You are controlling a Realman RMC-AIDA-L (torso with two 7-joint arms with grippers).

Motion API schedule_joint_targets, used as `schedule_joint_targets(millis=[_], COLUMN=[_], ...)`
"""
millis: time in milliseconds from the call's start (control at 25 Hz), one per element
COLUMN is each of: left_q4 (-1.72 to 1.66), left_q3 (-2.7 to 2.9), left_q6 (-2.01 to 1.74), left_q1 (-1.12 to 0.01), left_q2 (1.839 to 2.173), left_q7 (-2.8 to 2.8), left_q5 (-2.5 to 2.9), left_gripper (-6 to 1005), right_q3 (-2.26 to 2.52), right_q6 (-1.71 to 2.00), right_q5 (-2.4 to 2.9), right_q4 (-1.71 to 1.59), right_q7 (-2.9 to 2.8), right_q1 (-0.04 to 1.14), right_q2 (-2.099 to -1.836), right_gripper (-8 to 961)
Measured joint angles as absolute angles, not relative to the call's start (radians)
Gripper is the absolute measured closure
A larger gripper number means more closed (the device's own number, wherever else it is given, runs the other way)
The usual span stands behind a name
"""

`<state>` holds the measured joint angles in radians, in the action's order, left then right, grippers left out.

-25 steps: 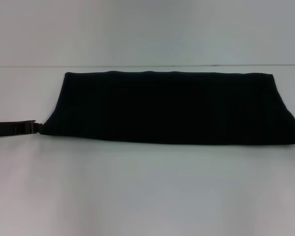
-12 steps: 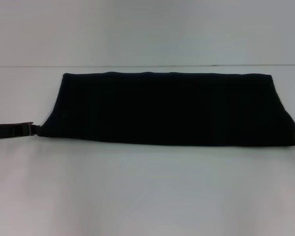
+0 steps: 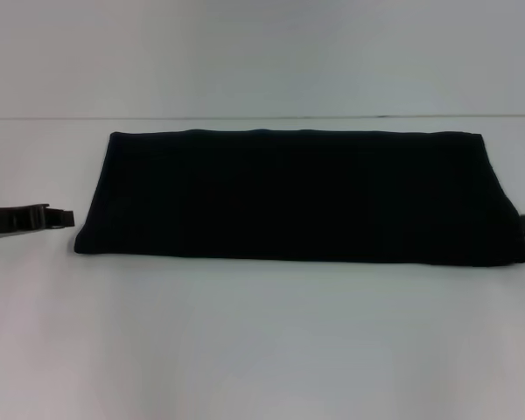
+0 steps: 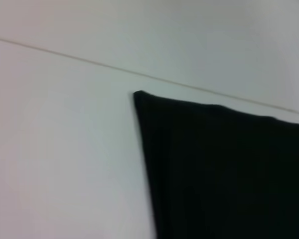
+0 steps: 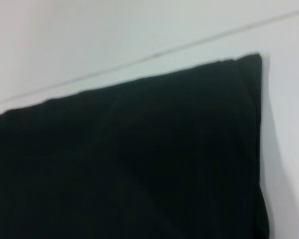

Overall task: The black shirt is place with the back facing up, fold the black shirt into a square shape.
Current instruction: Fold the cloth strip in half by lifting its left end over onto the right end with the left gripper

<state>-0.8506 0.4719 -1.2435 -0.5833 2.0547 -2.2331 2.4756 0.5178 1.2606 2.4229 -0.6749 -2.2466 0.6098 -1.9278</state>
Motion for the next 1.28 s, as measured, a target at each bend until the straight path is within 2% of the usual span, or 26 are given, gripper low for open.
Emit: schedule_joint_targets(millis=[40, 480, 880, 1120, 1280], left_q4=[-0.851, -0.87, -0.802, -0.722, -0.654], left_q3=[0.455, 0.385, 0.387, 0.39, 0.393], left_q6=[-1.269, -1.489, -1.603, -1.575, -1.508], left_q1=[-0.589, -0.62, -0.666, -0.703, -0.723], left_q2=[2.048, 2.011, 1.983, 1.967, 1.957], left_q7=[-2.231, -2.267, -2.408, -2.515, -2.585], left_q5=[2.475, 2.461, 2.503, 2.579, 2.62], left_gripper=[913, 664, 236, 106, 106], right_q3=[0.514, 0.486, 0.486, 0.489, 0.49], right_q6=[1.273, 1.428, 1.429, 1.429, 1.429], right_q5=[2.42, 2.299, 2.159, 2.156, 2.148], right_q4=[-0.698, -0.88, -0.804, -0.804, -0.807], right_q7=[-2.252, -2.226, -2.013, -1.952, -1.928], right_q1=[0.606, 0.592, 0.641, 0.676, 0.693], right_q2=[-1.928, -1.931, -1.954, -1.958, -1.966], right_gripper=[830, 374, 159, 35, 34])
